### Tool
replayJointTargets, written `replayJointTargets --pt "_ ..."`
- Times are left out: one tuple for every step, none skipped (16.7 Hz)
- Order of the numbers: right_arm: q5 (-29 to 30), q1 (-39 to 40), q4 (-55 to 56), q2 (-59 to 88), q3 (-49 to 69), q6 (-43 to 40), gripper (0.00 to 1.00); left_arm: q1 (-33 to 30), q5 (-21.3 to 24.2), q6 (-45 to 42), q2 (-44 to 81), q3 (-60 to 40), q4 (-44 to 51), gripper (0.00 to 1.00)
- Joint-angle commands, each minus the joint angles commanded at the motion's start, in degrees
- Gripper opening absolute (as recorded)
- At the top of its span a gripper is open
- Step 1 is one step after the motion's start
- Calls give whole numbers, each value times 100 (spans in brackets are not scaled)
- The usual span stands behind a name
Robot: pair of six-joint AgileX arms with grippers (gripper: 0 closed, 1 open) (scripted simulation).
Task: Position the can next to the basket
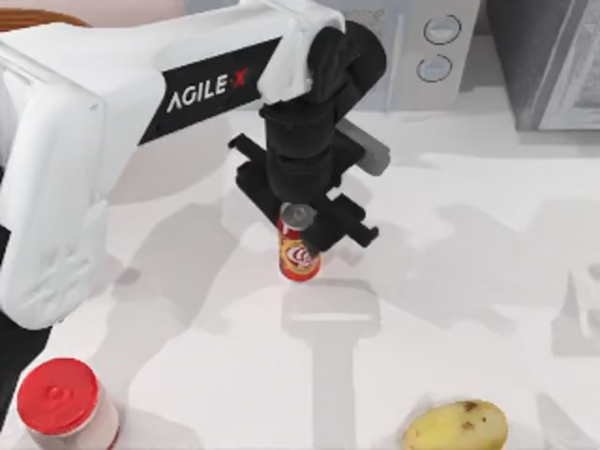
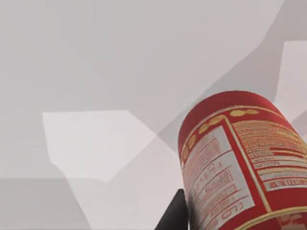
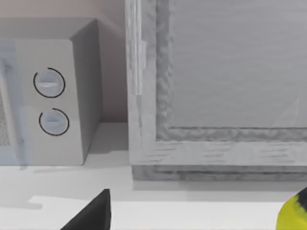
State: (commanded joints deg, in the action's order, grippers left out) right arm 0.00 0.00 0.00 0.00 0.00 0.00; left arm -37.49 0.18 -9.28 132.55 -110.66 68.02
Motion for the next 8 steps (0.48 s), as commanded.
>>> replayJointTargets --pt "0 0 0 0 0 0 100 0 0 0 0 0 0 0" --pt "0 0 0 0 0 0 100 4 4 -4 -9 1 2 0" --pt "0 0 0 0 0 0 100 9 2 -10 -16 3 3 0" --pt "0 0 0 0 0 0 100 55 -16 -58 -80 16 14 0" --pt "0 0 0 0 0 0 100 148 -52 -144 -204 37 28 0" --pt "0 0 0 0 0 0 100 296 -106 -255 -387 62 41 0" --pt "0 0 0 0 0 0 100 498 -175 -383 -623 87 51 0" --pt "0 0 0 0 0 0 100 754 -257 -526 -903 112 56 0"
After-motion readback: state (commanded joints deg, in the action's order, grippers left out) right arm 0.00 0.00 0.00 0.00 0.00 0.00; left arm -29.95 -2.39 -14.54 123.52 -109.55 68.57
